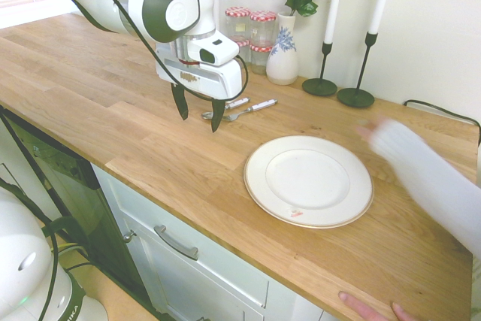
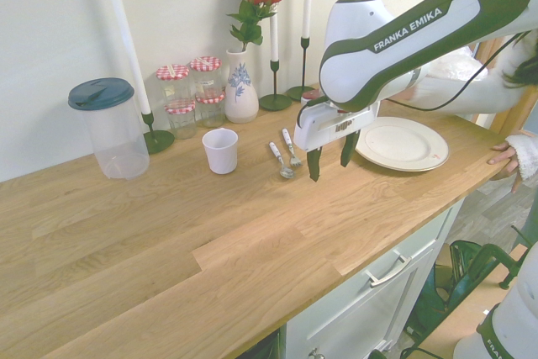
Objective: Put the spoon into the plate
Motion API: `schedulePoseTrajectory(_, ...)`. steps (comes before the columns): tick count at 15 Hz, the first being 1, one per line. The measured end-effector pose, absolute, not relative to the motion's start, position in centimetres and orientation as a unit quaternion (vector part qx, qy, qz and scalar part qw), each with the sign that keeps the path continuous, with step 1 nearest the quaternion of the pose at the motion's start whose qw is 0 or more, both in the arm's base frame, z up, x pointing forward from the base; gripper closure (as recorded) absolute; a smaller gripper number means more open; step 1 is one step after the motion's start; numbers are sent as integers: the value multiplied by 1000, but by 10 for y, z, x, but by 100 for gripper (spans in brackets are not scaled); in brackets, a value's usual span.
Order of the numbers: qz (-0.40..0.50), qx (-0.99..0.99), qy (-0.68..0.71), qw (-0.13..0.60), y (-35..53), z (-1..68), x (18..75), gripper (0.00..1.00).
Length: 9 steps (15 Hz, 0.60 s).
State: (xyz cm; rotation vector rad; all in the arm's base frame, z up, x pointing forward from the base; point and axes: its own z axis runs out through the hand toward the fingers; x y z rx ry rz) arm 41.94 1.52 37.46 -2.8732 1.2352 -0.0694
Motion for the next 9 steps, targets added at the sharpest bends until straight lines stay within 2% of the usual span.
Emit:
schedulePoseTrajectory(4,-26,-911,411,6,22,396,434,0)
schedulePoseTrajectory(9,-27,-892,450,-26,50,420,520,0)
